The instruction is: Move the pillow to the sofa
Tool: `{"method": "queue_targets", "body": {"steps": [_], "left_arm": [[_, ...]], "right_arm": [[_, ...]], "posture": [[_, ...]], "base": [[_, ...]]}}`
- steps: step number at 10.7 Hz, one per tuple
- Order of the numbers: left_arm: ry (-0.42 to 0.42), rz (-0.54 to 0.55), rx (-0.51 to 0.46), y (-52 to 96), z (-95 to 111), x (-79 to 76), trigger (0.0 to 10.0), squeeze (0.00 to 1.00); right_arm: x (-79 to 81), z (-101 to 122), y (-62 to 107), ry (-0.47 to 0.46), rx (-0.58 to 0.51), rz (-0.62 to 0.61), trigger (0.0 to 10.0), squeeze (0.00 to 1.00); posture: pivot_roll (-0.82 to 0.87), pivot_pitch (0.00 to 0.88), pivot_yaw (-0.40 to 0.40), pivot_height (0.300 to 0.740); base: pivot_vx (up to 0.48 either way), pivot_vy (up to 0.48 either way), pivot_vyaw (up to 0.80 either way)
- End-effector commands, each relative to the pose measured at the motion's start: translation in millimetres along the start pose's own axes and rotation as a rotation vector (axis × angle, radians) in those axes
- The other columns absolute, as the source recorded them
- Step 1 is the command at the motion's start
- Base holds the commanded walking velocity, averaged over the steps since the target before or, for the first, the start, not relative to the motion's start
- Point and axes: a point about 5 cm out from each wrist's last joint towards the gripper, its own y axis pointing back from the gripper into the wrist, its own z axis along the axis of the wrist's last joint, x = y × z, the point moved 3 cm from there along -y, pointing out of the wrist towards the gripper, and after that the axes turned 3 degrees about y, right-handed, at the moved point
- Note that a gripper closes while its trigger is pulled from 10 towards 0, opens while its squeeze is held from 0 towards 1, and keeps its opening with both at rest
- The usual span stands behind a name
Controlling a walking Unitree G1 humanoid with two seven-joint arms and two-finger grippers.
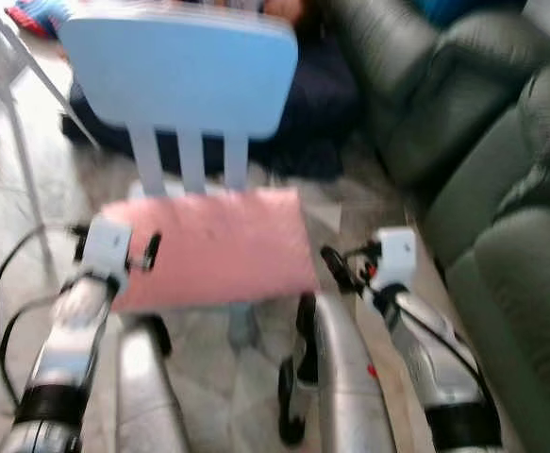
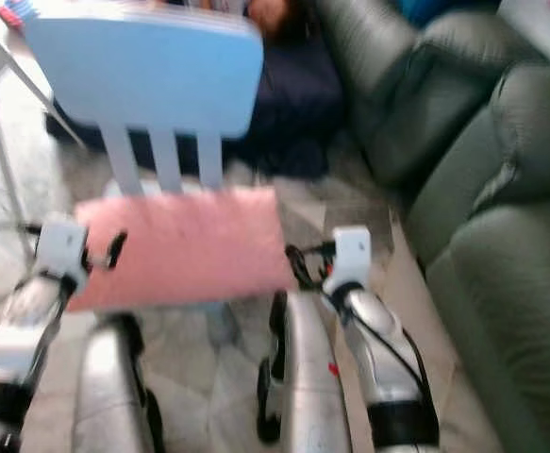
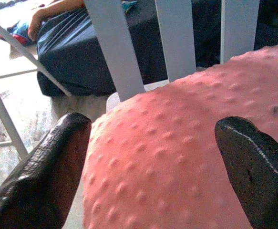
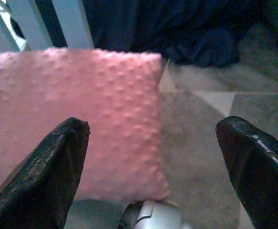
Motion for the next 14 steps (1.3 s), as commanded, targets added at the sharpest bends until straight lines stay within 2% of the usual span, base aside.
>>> {"method": "queue_targets", "body": {"steps": [1,3,5,7,8,9,11,13,14], "left_arm": [[0.003,0.015,0.007,-7.1,2.6,-2.1,10.0,0.0],[0.027,0.046,0.033,-20.7,9.4,-1.5,10.0,0.0],[0.015,0.096,0.07,-31.2,10.5,6.5,10.0,0.0],[-0.017,0.148,0.105,-41.6,15.4,25.5,10.0,0.0],[-0.001,0.163,0.137,-44.7,13.8,30.3,10.0,0.0],[0.023,0.146,0.194,-48.1,7.2,26.5,10.0,0.0],[0.001,0.129,0.213,-52.5,3.0,19.9,10.0,0.0],[0.035,0.143,0.308,-46.7,-18.3,19.1,10.0,0.0],[0.067,0.149,0.345,-42.7,-28.7,18.7,2.9,0.0]], "right_arm": [[-2.4,-4.6,-6.4,-0.003,0.047,0.007,10.0,0.0],[-1.6,0.3,-22.3,0.028,0.073,0.031,10.0,0.0],[2.6,7.8,-38.2,0.069,0.09,0.071,10.0,0.0],[9.3,17.6,-57.4,0.071,0.098,0.086,10.0,0.0],[14.7,17.4,-64.3,0.062,0.11,0.099,10.0,0.0],[23.3,12.7,-71.2,0.035,0.134,0.118,10.0,0.0],[42.9,10.5,-80.2,0.023,0.149,0.169,10.0,0.0],[52.6,3.0,-83.4,0.059,0.18,0.169,10.0,0.0],[54.8,0.7,-84.4,0.077,0.185,0.17,10.0,0.0]], "posture": [[0.0,0.326,-0.111,0.48],[0.01,0.355,-0.11,0.48],[0.01,0.379,-0.106,0.48],[0.03,0.418,-0.092,0.48],[0.04,0.432,-0.084,0.48],[0.05,0.437,-0.081,0.48],[0.06,0.447,-0.074,0.48],[0.06,0.446,-0.075,0.48],[0.07,0.446,-0.077,0.48]], "base": [[0.0,0.0,0.0],[0.0,0.0,0.0],[0.0,0.0,0.0],[0.0,0.0,0.0],[0.0,0.0,0.0],[0.0,0.0,0.0],[0.0,0.0,0.0],[0.0,0.0,0.0],[0.0,0.0,0.0]]}}
